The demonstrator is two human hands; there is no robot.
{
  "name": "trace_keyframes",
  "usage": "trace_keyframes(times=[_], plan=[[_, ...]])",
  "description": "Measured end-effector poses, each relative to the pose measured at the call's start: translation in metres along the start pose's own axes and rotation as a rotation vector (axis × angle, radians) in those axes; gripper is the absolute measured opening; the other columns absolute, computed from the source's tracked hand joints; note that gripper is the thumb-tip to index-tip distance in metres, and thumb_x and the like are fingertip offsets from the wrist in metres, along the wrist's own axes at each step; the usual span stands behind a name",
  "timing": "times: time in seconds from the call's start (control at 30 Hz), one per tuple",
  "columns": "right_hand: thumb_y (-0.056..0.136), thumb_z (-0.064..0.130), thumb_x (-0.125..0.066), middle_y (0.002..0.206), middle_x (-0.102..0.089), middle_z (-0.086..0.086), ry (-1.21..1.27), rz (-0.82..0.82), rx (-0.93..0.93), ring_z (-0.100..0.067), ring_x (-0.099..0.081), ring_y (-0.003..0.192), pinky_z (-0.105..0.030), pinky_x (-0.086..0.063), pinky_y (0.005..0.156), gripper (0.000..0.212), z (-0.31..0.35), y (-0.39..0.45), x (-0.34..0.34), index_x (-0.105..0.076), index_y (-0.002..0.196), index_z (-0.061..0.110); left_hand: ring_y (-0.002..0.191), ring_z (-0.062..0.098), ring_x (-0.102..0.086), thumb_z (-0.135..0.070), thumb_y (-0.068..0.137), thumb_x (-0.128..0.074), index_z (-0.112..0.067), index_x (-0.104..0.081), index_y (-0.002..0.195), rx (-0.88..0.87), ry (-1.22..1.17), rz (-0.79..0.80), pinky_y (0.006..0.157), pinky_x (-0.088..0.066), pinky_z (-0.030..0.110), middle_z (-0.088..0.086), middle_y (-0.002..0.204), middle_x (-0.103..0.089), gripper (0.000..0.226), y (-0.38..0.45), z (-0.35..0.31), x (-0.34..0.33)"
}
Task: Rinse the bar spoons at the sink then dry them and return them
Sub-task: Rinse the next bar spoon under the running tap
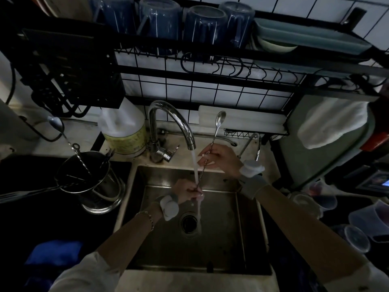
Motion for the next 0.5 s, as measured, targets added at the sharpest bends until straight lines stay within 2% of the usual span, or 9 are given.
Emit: trace_keyframes(times=[0.1, 0.17, 0.23, 0.33, 0.4, 0.43, 0.5], plan=[[0.091, -0.001, -0.055, 0.088, -0.072, -0.021, -0.004, 0.002, 0.004, -0.021, -0.073, 0.077, -0.023, -0.058, 0.065, 0.01, -0.001, -0.001, -0.002, -0.062, 0.097, -0.005, 0.091, 0.021, -0.068, -0.009, 0.086, -0.065, 0.002, -0.07, 0.103, 0.019, -0.012, 0.003, 0.065, -0.052, 0.011, 0.02, 0.101, -0.072, 0.021, 0.001, 0.002, -0.001], [0.091, -0.001, -0.055, 0.088, -0.072, -0.021, -0.001, -0.008, 0.004, -0.024, -0.072, 0.079, -0.024, -0.058, 0.065, 0.009, -0.001, 0.0, -0.004, -0.062, 0.096, -0.005, 0.091, 0.02, -0.067, -0.009, 0.086, -0.064, 0.003, -0.069, 0.102, 0.024, -0.022, 0.002, 0.061, -0.051, 0.009, 0.02, 0.102, -0.072, 0.02, 0.002, 0.002, 0.001], [0.092, -0.002, -0.054, 0.088, -0.071, -0.023, 0.009, -0.012, 0.006, -0.03, -0.071, 0.083, -0.03, -0.059, 0.07, 0.009, 0.0, 0.001, -0.004, -0.061, 0.096, -0.003, 0.09, 0.021, -0.067, -0.01, 0.087, -0.063, 0.002, -0.069, 0.103, 0.019, -0.025, -0.004, 0.066, -0.053, 0.014, 0.02, 0.102, -0.072, 0.02, 0.006, 0.001, 0.004], [0.092, -0.003, -0.053, 0.096, -0.069, -0.03, 0.018, -0.023, 0.02, -0.036, -0.07, 0.091, -0.041, -0.059, 0.083, 0.01, 0.005, 0.005, -0.002, -0.061, 0.098, -0.003, 0.091, 0.025, -0.068, -0.013, 0.088, -0.063, 0.0, -0.069, 0.105, 0.001, -0.036, -0.03, 0.079, -0.057, 0.031, 0.019, 0.101, -0.071, 0.022, 0.012, -0.002, 0.011], [0.093, -0.003, -0.052, 0.1, -0.068, -0.032, 0.013, -0.029, 0.026, -0.038, -0.069, 0.095, -0.043, -0.058, 0.086, 0.01, 0.008, 0.007, -0.001, -0.061, 0.099, -0.004, 0.09, 0.029, -0.067, -0.015, 0.087, -0.064, 0.001, -0.068, 0.105, -0.004, -0.048, -0.049, 0.083, -0.056, 0.037, 0.021, 0.101, -0.071, 0.025, 0.017, -0.004, 0.014], [0.093, -0.003, -0.052, 0.1, -0.068, -0.032, 0.001, -0.026, 0.032, -0.038, -0.069, 0.095, -0.042, -0.058, 0.086, 0.011, 0.009, 0.007, 0.0, -0.061, 0.099, -0.004, 0.086, 0.027, -0.067, -0.017, 0.087, -0.065, 0.001, -0.068, 0.105, -0.008, -0.055, -0.061, 0.081, -0.056, 0.033, 0.02, 0.099, -0.07, 0.025, 0.019, -0.005, 0.015], [0.094, -0.001, -0.052, 0.101, -0.069, -0.031, -0.024, -0.021, 0.04, -0.036, -0.069, 0.095, -0.04, -0.059, 0.085, 0.011, 0.009, 0.007, -0.001, -0.061, 0.1, -0.004, 0.075, 0.012, -0.065, -0.02, 0.085, -0.067, -0.006, -0.07, 0.102, -0.009, -0.083, -0.078, 0.07, -0.053, 0.017, 0.012, 0.091, -0.07, 0.022, 0.023, -0.008, 0.016]])
Point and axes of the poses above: each hand's wrist, its own y-axis towards the middle knuckle, its own x-axis out of the back of the hand, z = x × y, the point moved 3 cm from there along y, towards the middle knuckle
